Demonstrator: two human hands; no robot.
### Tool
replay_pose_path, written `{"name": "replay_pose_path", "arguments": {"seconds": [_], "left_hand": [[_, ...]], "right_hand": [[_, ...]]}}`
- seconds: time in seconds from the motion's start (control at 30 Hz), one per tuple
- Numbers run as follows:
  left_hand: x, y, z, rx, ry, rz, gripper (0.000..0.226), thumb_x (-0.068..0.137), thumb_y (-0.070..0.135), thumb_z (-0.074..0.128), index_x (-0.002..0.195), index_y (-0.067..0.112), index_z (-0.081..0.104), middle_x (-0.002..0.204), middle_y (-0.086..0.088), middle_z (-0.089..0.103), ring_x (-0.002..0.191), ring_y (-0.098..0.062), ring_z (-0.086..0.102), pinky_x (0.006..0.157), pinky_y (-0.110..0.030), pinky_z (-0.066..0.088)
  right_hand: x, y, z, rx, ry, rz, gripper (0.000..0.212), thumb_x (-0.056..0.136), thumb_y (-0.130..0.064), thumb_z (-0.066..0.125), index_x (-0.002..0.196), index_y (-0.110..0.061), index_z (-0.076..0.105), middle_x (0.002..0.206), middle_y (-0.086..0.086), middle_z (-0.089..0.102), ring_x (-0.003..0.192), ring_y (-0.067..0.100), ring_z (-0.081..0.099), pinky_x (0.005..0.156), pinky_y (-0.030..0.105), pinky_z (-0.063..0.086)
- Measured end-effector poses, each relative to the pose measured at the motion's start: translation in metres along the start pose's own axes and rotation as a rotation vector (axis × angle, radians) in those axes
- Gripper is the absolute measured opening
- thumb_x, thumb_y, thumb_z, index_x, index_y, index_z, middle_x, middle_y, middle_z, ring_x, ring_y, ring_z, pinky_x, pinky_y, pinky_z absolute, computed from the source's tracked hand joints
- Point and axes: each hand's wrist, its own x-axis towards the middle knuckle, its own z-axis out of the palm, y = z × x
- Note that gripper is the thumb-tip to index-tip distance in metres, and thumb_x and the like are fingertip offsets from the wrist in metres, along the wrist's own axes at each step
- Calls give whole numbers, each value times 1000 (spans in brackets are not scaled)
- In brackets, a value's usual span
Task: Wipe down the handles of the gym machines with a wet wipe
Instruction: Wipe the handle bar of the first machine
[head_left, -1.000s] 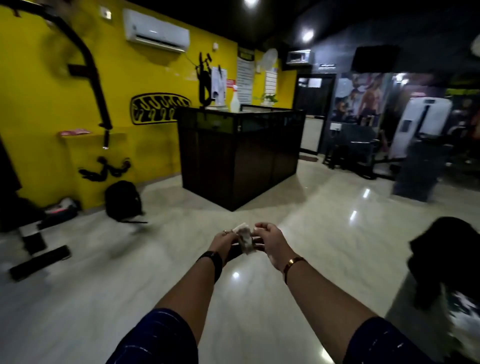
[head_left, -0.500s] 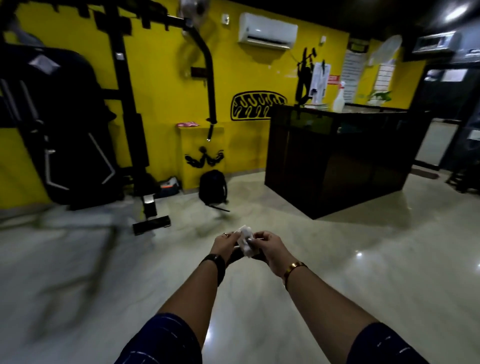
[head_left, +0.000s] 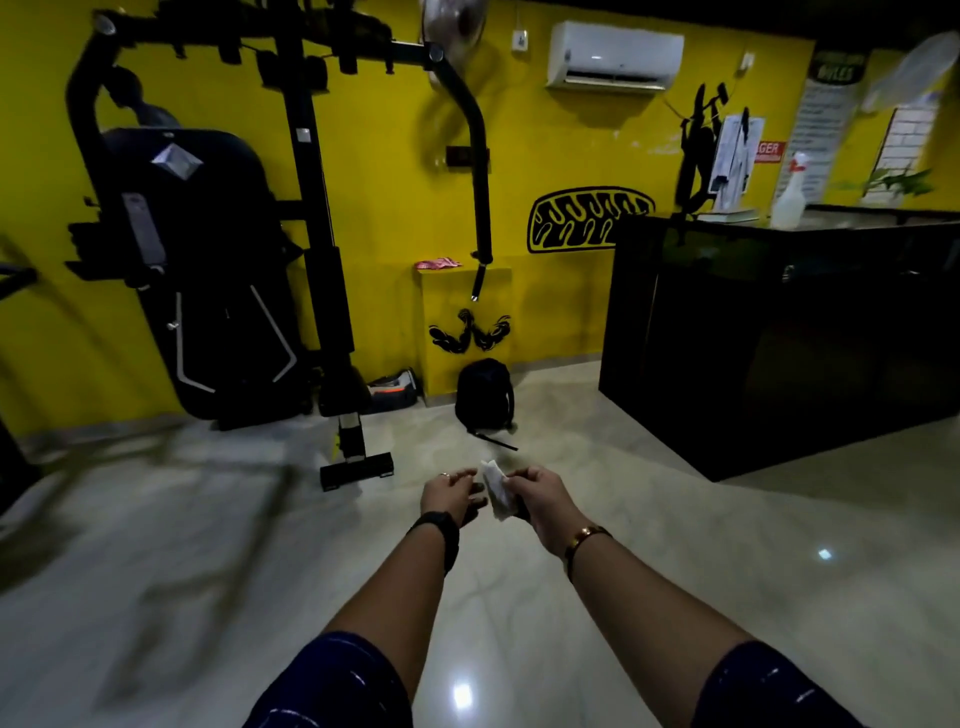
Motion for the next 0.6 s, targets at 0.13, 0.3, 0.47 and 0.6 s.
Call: {"name": "replay_pose_path", "arguments": {"seconds": [0.13, 0.3, 0.47, 0.6], "left_hand": [[33, 12, 31, -106, 1, -33, 26, 98, 25, 56, 103, 1, 63, 93, -14, 68, 77, -26, 65, 65, -30, 53], [77, 21, 49, -81, 4, -6, 19, 95, 17, 63, 106, 2, 64, 99, -15, 67, 76, -22, 65, 59, -25, 53], [124, 29, 46, -85, 62, -28, 18, 94, 22, 63, 92, 3, 62, 91, -14, 68, 75, -25, 66, 59, -30, 52], [167, 35, 33, -87, 71, -59, 21, 90, 13, 63, 101, -4, 67, 100, -18, 71, 78, -28, 69, 62, -30, 56]], "right_hand": [[42, -12, -11, 15, -69, -7, 13, 91, 4, 52, 80, -1, 57, 74, 17, 57, 66, 26, 55, 61, 30, 52], [97, -14, -22, 29, -107, 12, 8, 93, 3, 51, 88, 0, 57, 79, 16, 60, 71, 26, 58, 67, 33, 52], [140, -13, -10, -43, -142, -3, 7, 91, 5, 53, 88, 0, 55, 82, 18, 58, 76, 28, 58, 69, 31, 54], [178, -12, 10, -95, -128, 5, 15, 89, 7, 55, 80, -5, 56, 79, 16, 59, 76, 28, 59, 72, 35, 54]]}}
